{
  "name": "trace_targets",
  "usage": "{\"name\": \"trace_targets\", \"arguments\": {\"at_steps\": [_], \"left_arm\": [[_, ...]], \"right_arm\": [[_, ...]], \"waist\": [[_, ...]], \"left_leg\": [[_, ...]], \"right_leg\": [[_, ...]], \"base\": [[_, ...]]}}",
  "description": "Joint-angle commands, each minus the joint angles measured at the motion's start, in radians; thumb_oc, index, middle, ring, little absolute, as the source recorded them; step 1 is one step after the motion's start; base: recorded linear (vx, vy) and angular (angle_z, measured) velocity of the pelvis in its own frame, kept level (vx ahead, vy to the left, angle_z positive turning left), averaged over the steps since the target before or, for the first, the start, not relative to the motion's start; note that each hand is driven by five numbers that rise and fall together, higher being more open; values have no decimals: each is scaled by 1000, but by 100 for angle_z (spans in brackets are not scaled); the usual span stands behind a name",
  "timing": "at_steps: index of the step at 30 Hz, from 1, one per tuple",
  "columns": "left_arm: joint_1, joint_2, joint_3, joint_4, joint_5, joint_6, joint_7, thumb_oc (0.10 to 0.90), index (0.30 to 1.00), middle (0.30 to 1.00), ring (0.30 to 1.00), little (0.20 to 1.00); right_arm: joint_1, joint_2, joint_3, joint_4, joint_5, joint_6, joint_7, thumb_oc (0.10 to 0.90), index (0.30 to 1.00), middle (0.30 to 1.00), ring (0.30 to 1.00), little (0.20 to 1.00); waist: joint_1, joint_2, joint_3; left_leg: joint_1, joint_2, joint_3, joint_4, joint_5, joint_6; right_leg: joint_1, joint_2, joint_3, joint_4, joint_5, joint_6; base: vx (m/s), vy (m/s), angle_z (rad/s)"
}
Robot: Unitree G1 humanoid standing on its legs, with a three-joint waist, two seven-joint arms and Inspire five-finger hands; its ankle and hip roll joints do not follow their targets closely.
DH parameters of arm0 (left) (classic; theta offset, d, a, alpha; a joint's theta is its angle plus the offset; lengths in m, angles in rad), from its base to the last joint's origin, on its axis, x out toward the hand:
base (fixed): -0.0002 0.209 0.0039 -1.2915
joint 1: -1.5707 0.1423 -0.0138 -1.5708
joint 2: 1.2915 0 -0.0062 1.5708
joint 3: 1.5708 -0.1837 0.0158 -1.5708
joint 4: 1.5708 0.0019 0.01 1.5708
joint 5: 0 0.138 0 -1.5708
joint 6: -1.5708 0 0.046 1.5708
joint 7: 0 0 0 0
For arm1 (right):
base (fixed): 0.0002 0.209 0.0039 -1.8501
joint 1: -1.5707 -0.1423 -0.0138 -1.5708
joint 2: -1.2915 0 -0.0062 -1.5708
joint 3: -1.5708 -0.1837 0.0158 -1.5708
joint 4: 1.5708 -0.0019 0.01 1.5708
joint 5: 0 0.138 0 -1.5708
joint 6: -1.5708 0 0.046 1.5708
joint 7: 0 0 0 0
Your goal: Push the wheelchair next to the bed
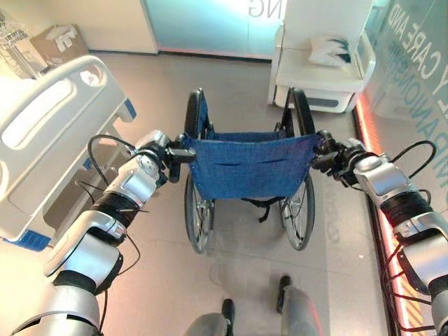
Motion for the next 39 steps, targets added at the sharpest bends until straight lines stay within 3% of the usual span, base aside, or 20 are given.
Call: {"name": "trace_targets", "arguments": {"at_steps": [1,2,4,6,7,11,13,16,17,20,22,24,27,29,31,32,34,36,39], "left_arm": [[-2,-36,-55,33,-32,-112,-98,400,300,300,300,300],[-7,-37,-60,39,-38,-108,-102,400,300,300,300,300],[-19,-42,-84,82,-37,-104,-132,400,300,300,300,300],[-19,-49,-93,103,-43,-112,-137,400,300,300,300,300],[-20,-53,-97,112,-45,-125,-137,400,300,300,300,300],[-11,-61,-93,103,-69,-143,-105,400,300,300,300,300],[16,-68,-75,82,-81,-164,-81,400,300,300,300,300],[64,-87,-52,66,-81,-186,-54,400,300,300,300,300],[83,-100,-40,60,-67,-197,-44,400,300,300,300,300],[137,-115,-11,22,-25,-203,-11,400,300,300,300,300],[157,-111,-1,-3,-20,-198,2,400,300,300,300,300],[171,-88,6,-34,-25,-185,-3,400,300,300,300,300],[222,-42,33,-77,-20,-155,-31,400,300,300,300,300],[263,-19,61,-104,-18,-136,-33,400,300,300,300,300],[269,-7,70,-106,-18,-136,-40,400,300,300,300,300],[267,-2,71,-87,-19,-149,-64,400,300,300,300,300],[267,6,61,-80,-35,-155,-74,400,300,300,300,300],[266,21,68,-79,-31,-143,-109,400,300,300,300,300],[258,36,63,-77,-23,-141,-116,400,300,300,300,300]], "right_arm": [[-141,-55,125,15,-126,-183,97,400,300,300,300,300],[-149,-56,131,15,-127,-179,104,400,300,300,300,300],[-182,-65,164,25,-141,-158,137,400,300,300,300,300],[-190,-67,180,40,-166,-158,170,400,300,300,300,300],[-202,-71,199,49,-170,-144,198,400,300,300,300,300],[-221,-76,234,35,-206,-135,245,400,300,300,300,300],[-218,-90,237,14,-215,-130,255,400,300,300,300,300],[-212,-103,238,0,-203,-118,251,400,300,300,300,300],[-209,-105,233,-1,-195,-110,238,400,300,300,300,300],[-209,-79,237,3,-178,-102,206,400,300,300,300,300],[-202,-64,236,2,-182,-97,193,400,300,300,300,300],[-173,-53,217,-11,-206,-90,195,400,300,300,300,300],[-121,-47,200,-27,-221,-102,210,400,300,300,300,300],[-109,-46,199,-36,-245,-105,253,400,300,300,300,300],[-108,-47,202,-33,-251,-105,273,400,300,300,300,300],[-88,-45,202,-16,-230,-116,274,400,300,300,300,300],[-53,-44,184,-25,-233,-120,278,400,300,300,300,300],[2,-34,164,-35,-215,-138,263,400,300,300,300,300],[14,-22,149,-35,-196,-149,239,400,300,300,300,300]], "waist": [[-11,-10,8],[-11,-9,8],[-17,-11,-5],[-21,-10,-18],[-22,-9,-26],[-13,-13,-37],[-16,-14,-59],[-10,-19,-87],[7,-27,-87],[83,-42,-59],[114,-34,-37],[151,-8,-17],[209,35,-16],[233,46,-31],[234,49,-42],[231,39,-66],[232,21,-78],[246,-16,-101],[261,-28,-118]], "left_leg": [[88,15,-34,58,-160,-47],[86,29,-32,65,-158,-53],[119,128,-2,66,-135,-95],[152,183,26,51,-119,-114],[155,224,40,50,-76,-130],[127,284,48,85,28,-147],[159,336,69,101,115,-164],[157,357,65,177,199,-183],[117,345,60,207,204,-176],[-43,186,19,225,141,-134],[-107,118,45,205,122,-132],[-205,54,105,143,150,-142],[-271,17,124,-24,264,-161],[-266,5,108,-87,285,-156],[-262,15,138,-69,254,-138],[-248,26,186,-25,176,-98],[-264,19,185,49,125,-78],[-225,-4,162,58,89,-39],[-204,-11,163,35,88,-23]], "right_leg": [[57,43,47,-100,182,-10],[53,45,43,-79,169,-11],[47,37,-12,-6,124,-17],[51,34,-47,21,103,-26],[66,42,-67,30,81,-40],[113,69,-101,38,20,-78],[137,94,-129,38,-13,-103],[167,118,-159,20,-36,-136],[205,130,-166,4,-48,-144],[306,159,-153,-47,-60,-143],[361,177,-150,-64,-74,-141],[418,223,-141,-80,-97,-143],[508,296,-89,-96,-131,-146],[541,317,-45,-86,-168,-150],[542,318,-35,-55,-202,-154],[547,306,-38,-14,-230,-150],[559,286,-51,-2,-236,-146],[578,233,-80,56,-174,-95],[591,204,-100,109,-105,-58]], "base": [[254,-411,44],[319,-401,61],[366,-332,50],[351,-285,30],[301,-258,26],[326,-272,27],[337,-226,8],[342,-244,18],[404,-293,13],[415,-209,-4],[422,-72,-19],[480,-56,-31],[659,31,-46],[624,187,-92],[552,222,-106],[434,179,-51],[522,192,-26],[632,249,0],[335,178,-12]]}}
